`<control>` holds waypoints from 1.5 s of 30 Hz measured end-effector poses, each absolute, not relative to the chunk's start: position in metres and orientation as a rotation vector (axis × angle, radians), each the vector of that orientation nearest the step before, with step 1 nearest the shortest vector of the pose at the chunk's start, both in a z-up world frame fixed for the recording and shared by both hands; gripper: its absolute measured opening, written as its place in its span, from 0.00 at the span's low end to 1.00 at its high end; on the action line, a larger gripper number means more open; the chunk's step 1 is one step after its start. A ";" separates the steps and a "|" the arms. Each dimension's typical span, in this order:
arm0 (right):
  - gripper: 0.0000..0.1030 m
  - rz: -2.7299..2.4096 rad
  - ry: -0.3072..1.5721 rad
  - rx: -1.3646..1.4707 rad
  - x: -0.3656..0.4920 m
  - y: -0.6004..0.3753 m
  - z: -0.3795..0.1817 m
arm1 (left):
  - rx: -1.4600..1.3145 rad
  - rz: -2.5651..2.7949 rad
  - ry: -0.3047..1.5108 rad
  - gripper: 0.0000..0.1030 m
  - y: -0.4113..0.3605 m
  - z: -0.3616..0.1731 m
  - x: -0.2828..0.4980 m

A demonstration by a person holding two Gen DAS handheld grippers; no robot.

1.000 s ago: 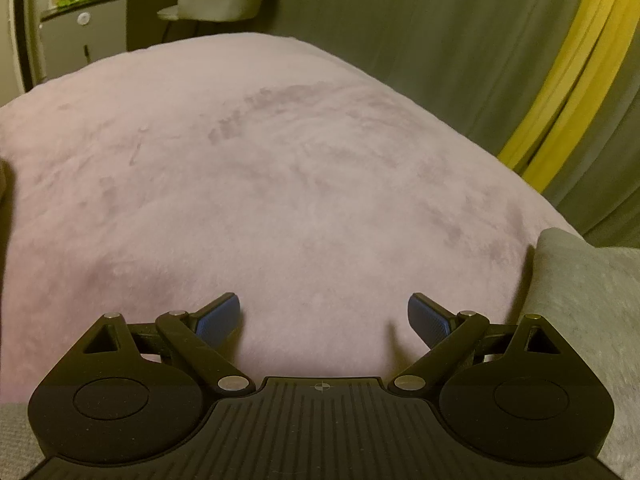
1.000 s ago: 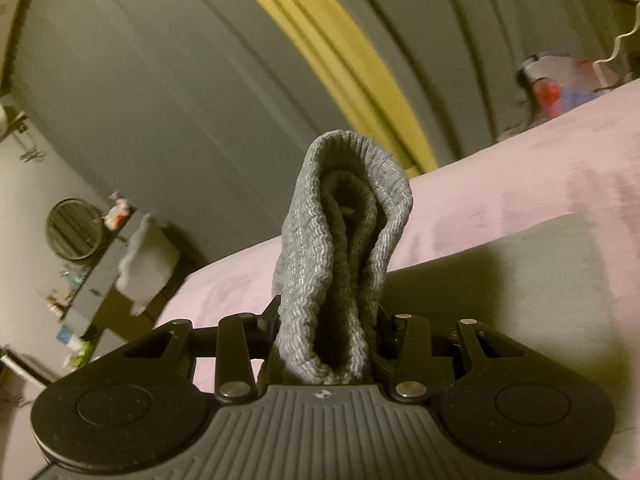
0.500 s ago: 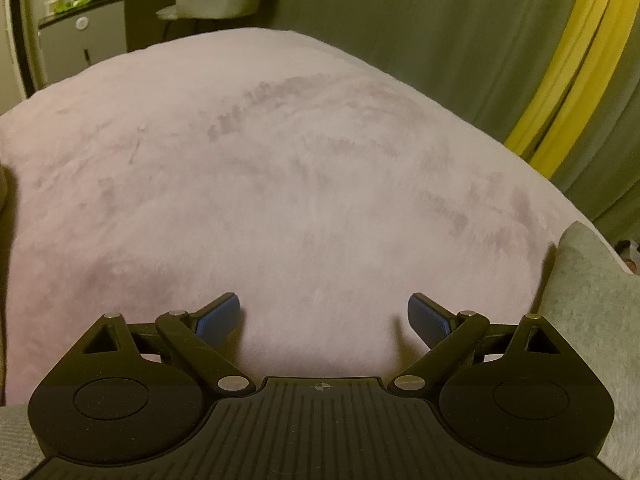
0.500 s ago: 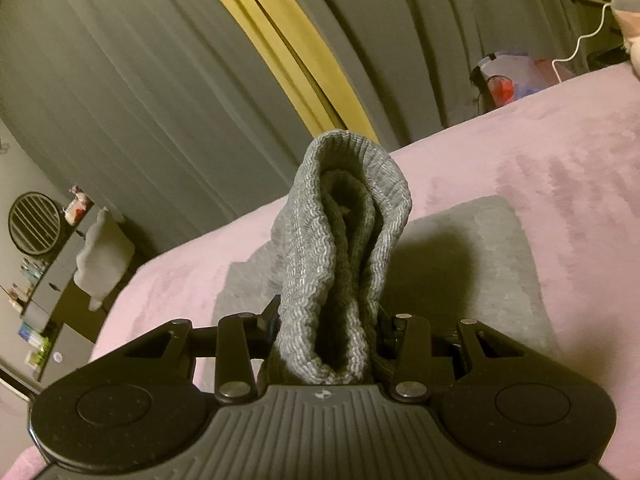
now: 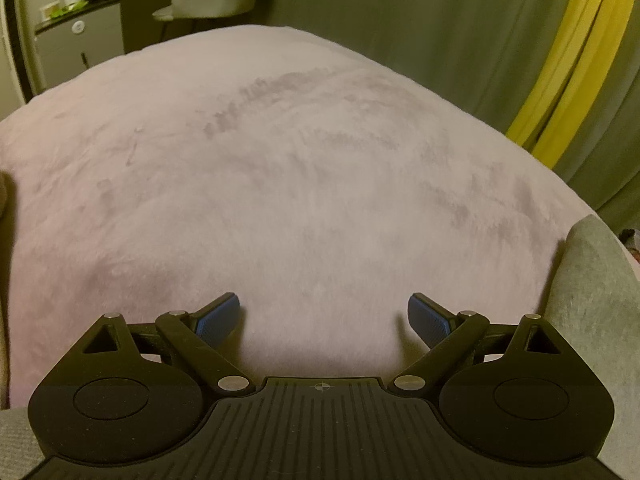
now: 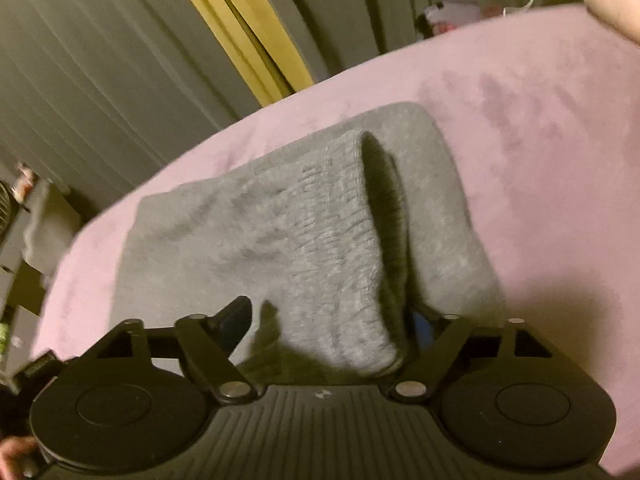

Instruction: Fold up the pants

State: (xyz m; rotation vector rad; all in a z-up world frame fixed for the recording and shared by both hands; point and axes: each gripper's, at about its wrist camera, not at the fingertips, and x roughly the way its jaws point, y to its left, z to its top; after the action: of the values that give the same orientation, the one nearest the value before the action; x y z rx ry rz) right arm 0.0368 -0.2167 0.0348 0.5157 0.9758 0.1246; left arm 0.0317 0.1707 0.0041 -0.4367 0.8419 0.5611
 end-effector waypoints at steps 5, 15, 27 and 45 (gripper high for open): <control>0.66 0.113 0.955 0.353 0.028 -0.201 0.036 | -0.415 0.561 0.851 0.93 0.167 0.004 0.033; 0.69 0.109 0.964 0.448 0.033 -0.213 0.031 | -0.397 0.556 0.868 0.93 0.166 0.002 0.035; 0.45 0.128 0.839 0.522 0.016 -0.222 0.051 | -0.382 0.553 0.885 0.93 0.164 0.001 0.037; 0.85 0.014 0.952 0.266 0.028 -0.201 0.045 | -0.298 0.492 0.908 0.93 0.151 0.001 0.042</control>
State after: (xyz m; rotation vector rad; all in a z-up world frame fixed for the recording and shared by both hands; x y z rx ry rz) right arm 0.0283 -0.2007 0.0448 0.2660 0.9524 0.0142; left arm 0.0418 0.1507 0.0011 -0.2979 0.9080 0.4920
